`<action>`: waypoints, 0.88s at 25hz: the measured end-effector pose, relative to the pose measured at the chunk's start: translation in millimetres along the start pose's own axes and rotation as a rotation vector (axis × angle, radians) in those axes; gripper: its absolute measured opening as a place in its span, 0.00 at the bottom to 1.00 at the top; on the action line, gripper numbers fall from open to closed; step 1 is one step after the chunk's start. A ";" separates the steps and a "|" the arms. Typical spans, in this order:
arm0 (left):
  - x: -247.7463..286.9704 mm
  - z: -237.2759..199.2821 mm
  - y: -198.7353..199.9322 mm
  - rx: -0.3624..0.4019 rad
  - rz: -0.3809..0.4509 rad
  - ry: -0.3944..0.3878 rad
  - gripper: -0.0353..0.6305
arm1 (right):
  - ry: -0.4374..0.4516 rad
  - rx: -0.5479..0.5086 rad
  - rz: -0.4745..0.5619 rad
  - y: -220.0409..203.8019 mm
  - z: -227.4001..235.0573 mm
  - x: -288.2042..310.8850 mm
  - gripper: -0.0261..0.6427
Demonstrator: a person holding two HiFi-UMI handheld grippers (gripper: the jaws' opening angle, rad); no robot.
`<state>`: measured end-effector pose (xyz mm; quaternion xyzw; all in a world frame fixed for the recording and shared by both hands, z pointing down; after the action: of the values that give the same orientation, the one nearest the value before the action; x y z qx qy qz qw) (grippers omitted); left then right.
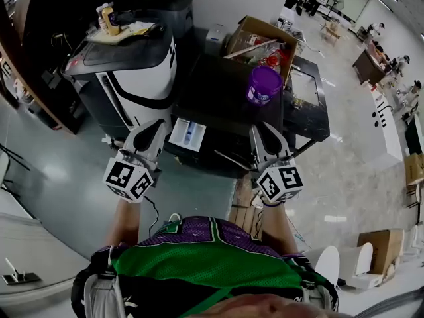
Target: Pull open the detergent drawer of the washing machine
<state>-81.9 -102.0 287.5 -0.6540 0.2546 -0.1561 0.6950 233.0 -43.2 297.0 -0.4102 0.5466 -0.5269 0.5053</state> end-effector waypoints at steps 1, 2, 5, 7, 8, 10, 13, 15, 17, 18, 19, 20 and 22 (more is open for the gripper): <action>1.4 1.1 1.3 0.005 0.001 -0.002 0.08 | -0.002 0.000 0.005 1.3 0.1 -1.4 0.13; 2.9 1.8 2.5 0.007 0.003 -0.004 0.08 | 0.000 0.002 0.008 1.9 0.5 -2.2 0.12; 7.5 4.8 3.2 0.012 0.006 -0.013 0.08 | 0.004 0.012 0.012 0.6 2.7 -4.7 0.07; 9.3 7.8 2.2 0.023 0.000 -0.022 0.08 | -0.004 0.004 0.009 -0.7 3.1 -6.8 0.06; 9.5 9.0 1.7 0.026 -0.003 -0.026 0.08 | -0.006 0.004 0.008 -1.1 2.6 -7.7 0.06; 9.5 10.1 1.0 0.026 -0.006 -0.031 0.08 | -0.002 0.011 0.006 -1.7 1.4 -9.2 0.04; 9.9 9.7 -1.7 0.022 -0.012 -0.032 0.08 | 0.010 0.025 0.017 -2.2 0.2 -10.7 0.04; 9.1 9.6 -4.5 0.025 -0.022 -0.031 0.08 | 0.003 0.027 0.025 -2.6 -0.3 -11.4 0.04; 7.8 9.6 -6.2 0.029 -0.029 -0.030 0.08 | -0.014 0.004 0.026 -2.8 -1.4 -11.4 0.04; 7.3 9.7 -6.8 0.031 -0.032 -0.029 0.08 | -0.021 -0.009 0.024 -2.9 -2.0 -11.5 0.04; 6.9 9.8 -7.3 0.035 -0.035 -0.029 0.08 | -0.026 -0.019 0.023 -3.2 -2.7 -11.7 0.04; 6.7 10.1 -7.5 0.038 -0.038 -0.029 0.08 | -0.029 -0.025 0.021 -3.5 -3.2 -12.0 0.04; 6.2 10.7 -7.3 0.041 -0.040 -0.031 0.08 | -0.032 -0.032 0.016 -4.6 -4.3 -12.3 0.04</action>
<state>-70.0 -97.2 294.0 -0.6470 0.2274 -0.1652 0.7088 230.3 -31.0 302.7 -0.4221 0.5499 -0.5075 0.5117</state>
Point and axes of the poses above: the fingertips, and each gripper's own axes: x forward along the fingers, z to its right, y out of its top, the point moved 8 cm from there along -x, backward along the fingers, and after that the axes turned 8 degrees about -y, right-handed, at the moved point
